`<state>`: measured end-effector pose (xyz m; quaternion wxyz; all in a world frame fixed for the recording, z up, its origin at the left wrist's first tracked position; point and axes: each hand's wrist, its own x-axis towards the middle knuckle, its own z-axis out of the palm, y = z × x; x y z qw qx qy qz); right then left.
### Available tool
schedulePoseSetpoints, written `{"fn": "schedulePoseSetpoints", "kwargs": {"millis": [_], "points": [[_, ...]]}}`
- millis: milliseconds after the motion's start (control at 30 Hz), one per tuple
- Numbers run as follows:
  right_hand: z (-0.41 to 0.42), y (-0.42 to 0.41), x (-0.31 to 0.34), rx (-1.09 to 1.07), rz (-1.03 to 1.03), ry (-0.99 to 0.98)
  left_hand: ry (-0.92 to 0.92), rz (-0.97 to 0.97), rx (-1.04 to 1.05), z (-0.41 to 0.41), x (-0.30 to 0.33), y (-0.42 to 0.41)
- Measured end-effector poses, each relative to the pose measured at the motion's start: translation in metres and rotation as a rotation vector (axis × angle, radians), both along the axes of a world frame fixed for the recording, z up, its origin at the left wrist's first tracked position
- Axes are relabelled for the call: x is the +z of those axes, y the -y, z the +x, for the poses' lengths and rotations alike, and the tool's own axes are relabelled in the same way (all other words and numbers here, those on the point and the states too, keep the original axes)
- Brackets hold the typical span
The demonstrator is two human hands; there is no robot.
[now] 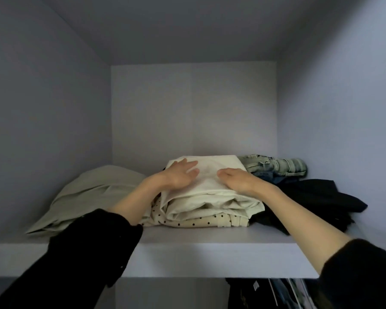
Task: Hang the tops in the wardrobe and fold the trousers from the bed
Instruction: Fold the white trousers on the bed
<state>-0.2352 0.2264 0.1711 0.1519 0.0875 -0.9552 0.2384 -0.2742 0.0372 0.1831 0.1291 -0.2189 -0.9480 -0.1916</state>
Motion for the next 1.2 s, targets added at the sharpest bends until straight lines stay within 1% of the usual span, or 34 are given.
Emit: {"fn": "schedulePoseSetpoints", "kwargs": {"millis": [67, 233, 300, 400, 533, 633, 767, 833, 933, 1100, 1200], "points": [[0.029, 0.002, -0.002, 0.010, -0.092, -0.049, -0.111, 0.127, -0.051, 0.026, -0.001, 0.011], [0.109, 0.018, -0.026, -0.031, -0.111, -0.269, -0.347, 0.337, -0.146, 0.108, -0.030, 0.035], [0.145, 0.029, -0.040, -0.038, -0.150, -0.341, -0.379, 0.442, -0.173, 0.145, -0.048, 0.047], [0.193, 0.046, -0.072, -0.041, -0.229, -0.371, -0.327, 0.549, -0.208, 0.194, -0.082, 0.063], [0.256, 0.072, -0.119, -0.030, -0.299, -0.257, -0.157, 0.553, -0.212, 0.258, -0.126, 0.087], [0.294, 0.084, -0.146, -0.026, -0.336, -0.223, -0.125, 0.577, -0.189, 0.300, -0.153, 0.104], [0.333, 0.099, -0.175, 0.011, -0.470, -0.139, -0.089, 0.672, -0.121, 0.352, -0.193, 0.125], [0.348, 0.110, -0.191, 0.035, -0.523, -0.098, -0.057, 0.682, -0.071, 0.375, -0.214, 0.136], [0.368, 0.128, -0.214, 0.080, -0.548, -0.026, -0.032, 0.671, 0.003, 0.405, -0.238, 0.151], [0.401, 0.161, -0.248, 0.167, -0.530, 0.131, -0.143, 0.594, 0.116, 0.454, -0.251, 0.183], [0.413, 0.185, -0.249, 0.198, -0.515, 0.145, -0.265, 0.526, 0.148, 0.480, -0.241, 0.203]]}}
